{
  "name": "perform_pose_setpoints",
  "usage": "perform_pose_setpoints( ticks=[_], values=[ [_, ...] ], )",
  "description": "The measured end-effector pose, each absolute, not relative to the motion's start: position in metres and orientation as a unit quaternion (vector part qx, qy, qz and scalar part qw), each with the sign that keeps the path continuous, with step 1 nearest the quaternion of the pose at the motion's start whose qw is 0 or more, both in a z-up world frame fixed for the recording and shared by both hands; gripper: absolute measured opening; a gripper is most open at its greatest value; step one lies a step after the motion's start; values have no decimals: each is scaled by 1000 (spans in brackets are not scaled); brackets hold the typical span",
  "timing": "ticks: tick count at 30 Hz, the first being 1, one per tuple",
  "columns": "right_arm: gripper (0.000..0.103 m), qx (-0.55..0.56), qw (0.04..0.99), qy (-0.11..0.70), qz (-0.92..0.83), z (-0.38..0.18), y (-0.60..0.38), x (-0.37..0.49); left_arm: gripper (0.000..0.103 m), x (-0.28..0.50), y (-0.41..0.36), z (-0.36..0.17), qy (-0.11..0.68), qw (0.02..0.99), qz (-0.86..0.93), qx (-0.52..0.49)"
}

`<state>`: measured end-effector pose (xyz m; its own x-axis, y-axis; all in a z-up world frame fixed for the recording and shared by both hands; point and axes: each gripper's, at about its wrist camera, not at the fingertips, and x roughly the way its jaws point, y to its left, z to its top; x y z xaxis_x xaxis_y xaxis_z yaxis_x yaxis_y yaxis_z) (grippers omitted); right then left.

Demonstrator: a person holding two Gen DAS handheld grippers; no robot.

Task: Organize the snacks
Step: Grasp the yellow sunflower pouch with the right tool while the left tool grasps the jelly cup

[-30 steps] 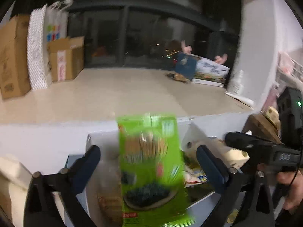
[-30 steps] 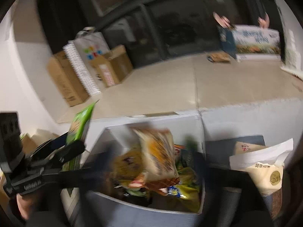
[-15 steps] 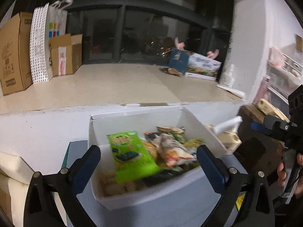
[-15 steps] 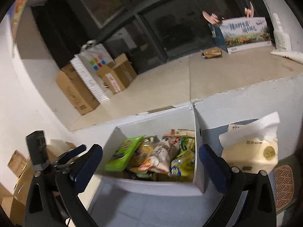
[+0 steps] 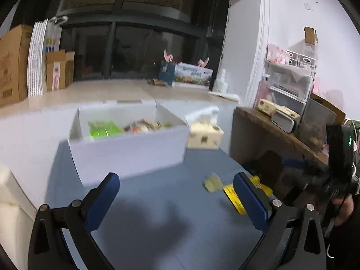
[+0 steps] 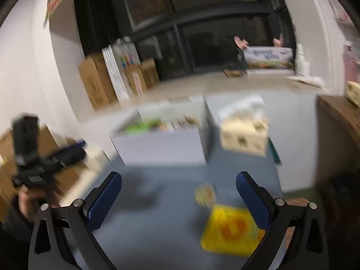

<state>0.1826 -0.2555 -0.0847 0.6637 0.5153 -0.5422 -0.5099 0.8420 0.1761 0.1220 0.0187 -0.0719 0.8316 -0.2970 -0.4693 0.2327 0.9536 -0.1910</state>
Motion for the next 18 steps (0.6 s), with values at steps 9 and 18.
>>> perform_pose_setpoints(
  ticks=[9,18],
  values=[
    [103,-47,897,385,211,-163,-286,153,103,84,-9,-106,288,935,-175,-114],
    [103,-39,894,411,175,-178,-296,203,103,79,-18,-112,303,929,-182,-108]
  ],
)
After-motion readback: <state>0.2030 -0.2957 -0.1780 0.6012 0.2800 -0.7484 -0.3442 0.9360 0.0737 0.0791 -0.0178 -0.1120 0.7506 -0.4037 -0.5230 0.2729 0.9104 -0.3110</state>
